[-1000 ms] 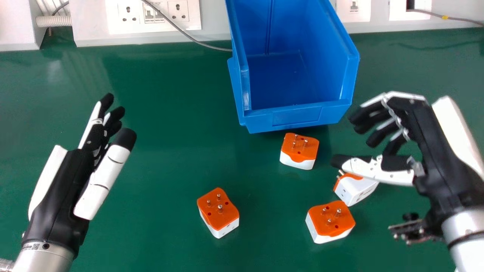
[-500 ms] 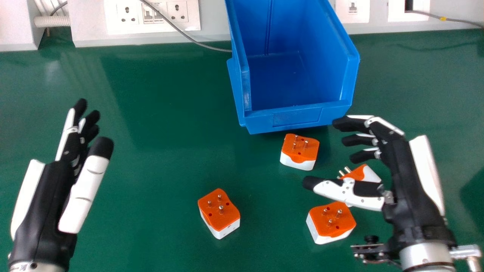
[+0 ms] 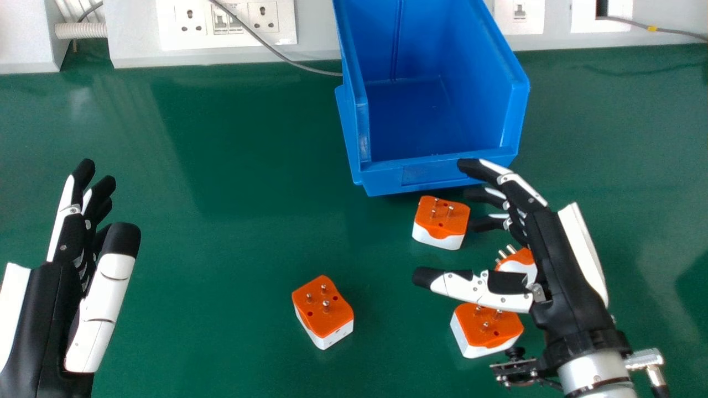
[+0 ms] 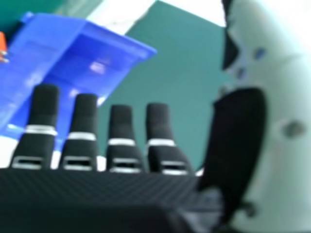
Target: Pick all objects and put in blue box
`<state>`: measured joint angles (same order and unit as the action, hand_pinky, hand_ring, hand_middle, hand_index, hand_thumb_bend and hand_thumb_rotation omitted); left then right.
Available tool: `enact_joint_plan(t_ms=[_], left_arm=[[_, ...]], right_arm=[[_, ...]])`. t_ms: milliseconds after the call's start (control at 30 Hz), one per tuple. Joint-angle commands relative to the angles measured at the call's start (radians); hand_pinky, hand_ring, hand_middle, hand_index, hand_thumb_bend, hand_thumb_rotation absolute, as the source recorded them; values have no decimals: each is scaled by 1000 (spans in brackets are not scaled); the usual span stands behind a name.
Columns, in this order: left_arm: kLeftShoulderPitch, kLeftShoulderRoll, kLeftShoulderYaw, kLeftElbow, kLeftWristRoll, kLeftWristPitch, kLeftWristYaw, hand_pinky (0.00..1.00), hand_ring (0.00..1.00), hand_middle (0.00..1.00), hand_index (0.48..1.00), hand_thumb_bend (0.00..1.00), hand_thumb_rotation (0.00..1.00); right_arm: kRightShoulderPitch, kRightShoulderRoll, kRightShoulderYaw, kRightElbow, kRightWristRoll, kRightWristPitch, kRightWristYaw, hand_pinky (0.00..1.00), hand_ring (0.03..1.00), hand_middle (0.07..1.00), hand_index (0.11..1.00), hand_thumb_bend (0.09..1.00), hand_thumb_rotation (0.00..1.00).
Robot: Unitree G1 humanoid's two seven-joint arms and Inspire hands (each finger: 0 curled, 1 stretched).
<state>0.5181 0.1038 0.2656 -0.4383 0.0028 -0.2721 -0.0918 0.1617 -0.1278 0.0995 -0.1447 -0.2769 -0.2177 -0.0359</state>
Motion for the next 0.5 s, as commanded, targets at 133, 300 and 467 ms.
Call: enact_joint_plan(t_ms=[133, 300, 467], left_arm=[[5, -5, -11, -26, -14, -16, -1, 918, 953, 951, 974, 764, 921], [-2, -6, -27, -27, -2, -20, 0, 925, 956, 952, 977, 757, 915], [-4, -13, -59, -11, 11, -37, 2, 930, 960, 955, 981, 748, 915]], right_arm=[[-2, -1, -13, -9, 24, -53, 1, 700, 837, 901, 841, 704, 194], [17, 0, -13, 2, 25, -78, -1, 718, 855, 916, 855, 704, 197], [28, -12, -15, 22, 40, -103, 16, 756, 889, 943, 882, 701, 203]])
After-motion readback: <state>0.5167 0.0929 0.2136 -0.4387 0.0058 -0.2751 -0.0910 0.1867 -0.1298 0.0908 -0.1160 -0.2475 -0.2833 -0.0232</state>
